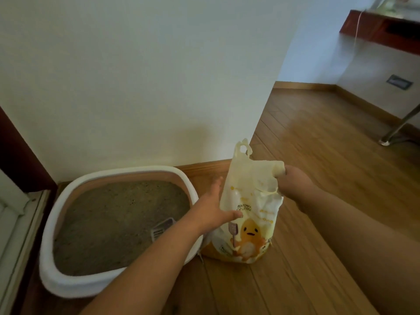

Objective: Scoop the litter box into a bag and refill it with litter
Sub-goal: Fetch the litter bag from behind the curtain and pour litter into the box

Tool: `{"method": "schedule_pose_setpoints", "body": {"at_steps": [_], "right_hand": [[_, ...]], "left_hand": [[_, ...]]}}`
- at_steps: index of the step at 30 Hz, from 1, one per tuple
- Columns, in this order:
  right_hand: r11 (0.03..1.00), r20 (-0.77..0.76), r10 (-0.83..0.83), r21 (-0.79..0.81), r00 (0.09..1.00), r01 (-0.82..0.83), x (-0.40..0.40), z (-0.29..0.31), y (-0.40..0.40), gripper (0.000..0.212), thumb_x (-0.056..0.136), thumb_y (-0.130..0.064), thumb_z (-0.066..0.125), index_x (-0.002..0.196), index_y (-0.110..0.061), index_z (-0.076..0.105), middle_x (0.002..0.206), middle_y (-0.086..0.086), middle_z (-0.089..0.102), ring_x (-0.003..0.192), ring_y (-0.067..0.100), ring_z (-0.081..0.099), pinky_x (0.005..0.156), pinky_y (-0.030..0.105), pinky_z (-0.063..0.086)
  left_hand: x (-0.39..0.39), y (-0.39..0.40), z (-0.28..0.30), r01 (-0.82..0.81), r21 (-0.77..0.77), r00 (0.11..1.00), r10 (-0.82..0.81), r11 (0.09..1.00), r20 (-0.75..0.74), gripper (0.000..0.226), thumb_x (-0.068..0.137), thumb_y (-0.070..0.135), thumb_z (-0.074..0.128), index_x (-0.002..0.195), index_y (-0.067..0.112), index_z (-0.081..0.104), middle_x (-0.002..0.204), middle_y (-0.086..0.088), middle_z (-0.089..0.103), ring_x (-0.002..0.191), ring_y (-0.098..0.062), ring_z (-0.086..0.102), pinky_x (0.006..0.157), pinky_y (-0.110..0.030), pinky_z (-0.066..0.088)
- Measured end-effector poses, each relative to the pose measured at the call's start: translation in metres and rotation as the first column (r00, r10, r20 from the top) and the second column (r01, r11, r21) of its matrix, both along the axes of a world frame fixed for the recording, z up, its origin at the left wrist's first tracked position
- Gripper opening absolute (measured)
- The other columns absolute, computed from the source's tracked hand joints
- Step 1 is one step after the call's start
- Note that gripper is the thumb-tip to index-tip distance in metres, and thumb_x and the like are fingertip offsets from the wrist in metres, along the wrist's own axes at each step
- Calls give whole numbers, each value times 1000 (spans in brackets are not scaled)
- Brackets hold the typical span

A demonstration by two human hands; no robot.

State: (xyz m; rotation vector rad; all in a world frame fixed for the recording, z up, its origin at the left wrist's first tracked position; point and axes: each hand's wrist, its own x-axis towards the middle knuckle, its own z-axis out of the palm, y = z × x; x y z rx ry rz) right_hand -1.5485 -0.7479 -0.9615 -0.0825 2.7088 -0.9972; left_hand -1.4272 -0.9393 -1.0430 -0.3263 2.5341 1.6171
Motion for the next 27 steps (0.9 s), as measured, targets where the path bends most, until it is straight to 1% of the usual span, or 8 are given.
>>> {"method": "schedule_pose_setpoints", "body": {"at_steps": [4, 7, 10, 12, 16, 20, 24, 27], "right_hand": [[991, -22, 49, -121, 999, -51, -6, -12, 14, 21, 90, -27, 64, 108, -33, 72, 101, -10, 75, 95, 15, 70, 79, 39, 61], [987, -50, 107, -118, 993, -112, -16, -14, 22, 28, 94, -19, 59, 110, -38, 72, 100, -13, 75, 93, 13, 71, 80, 41, 63], [979, -59, 174, -96, 983, -179, -22, -19, 28, 38, 89, -6, 61, 107, -38, 71, 97, -11, 75, 90, 14, 72, 78, 42, 64], [974, -72, 160, -148, 984, -170, -24, -25, 29, 29, 92, -10, 60, 107, -34, 70, 98, -6, 75, 89, 17, 72, 77, 41, 64], [946, -65, 27, -321, 997, -47, -33, -40, 35, 19, 105, -24, 50, 122, -24, 60, 106, -1, 70, 91, 18, 71, 74, 35, 63], [880, -21, -115, -466, 993, 92, -54, -54, 46, 15, 106, -25, 50, 119, -21, 58, 110, 4, 67, 94, 22, 70, 76, 40, 63], [849, 17, -66, -524, 998, 65, -68, -74, 52, 29, 102, -35, 58, 126, -19, 57, 110, 2, 71, 93, 20, 73, 77, 43, 64], [854, 72, 126, -515, 989, -72, -71, -95, 59, 30, 98, -30, 64, 128, -27, 57, 107, -4, 76, 94, 15, 75, 81, 40, 63]], "left_hand": [[-16, 15, -21, -29, 27, 999, 30, 999, -16, 99, 72, 57, 86, 153, 41, 31, 148, 17, 53, 138, -12, 49, 112, -45, 46], [-31, 27, -27, -154, 35, 986, 156, 987, -64, 67, 85, 41, 81, 143, 29, 49, 137, 12, 61, 127, -10, 56, 103, -33, 48], [-40, 34, -32, -263, -44, 961, 258, 964, -102, 29, 96, 35, 69, 122, 27, 60, 119, 7, 68, 112, -14, 64, 97, -39, 55], [-41, 33, -34, -301, -69, 950, 294, 951, -101, 11, 101, 32, 61, 109, 24, 62, 105, 5, 70, 99, -15, 66, 89, -42, 58], [-39, 20, -40, -402, -41, 914, 397, 915, -83, 15, 101, 31, 62, 113, 21, 61, 103, 7, 69, 95, -13, 66, 81, -36, 57], [-35, 8, -46, -548, -15, 836, 548, 836, -26, 20, 98, 33, 68, 97, 17, 55, 93, 0, 66, 83, -15, 65, 63, -29, 51], [-41, 8, -50, -550, 65, 834, 552, 833, -6, 15, 98, 34, 67, 110, 31, 59, 107, 4, 72, 97, -16, 70, 85, -45, 61], [-46, 12, -52, -516, 35, 857, 516, 856, 15, 15, 104, 34, 57, 111, 32, 70, 103, 7, 75, 97, -15, 71, 90, -47, 60]]}}
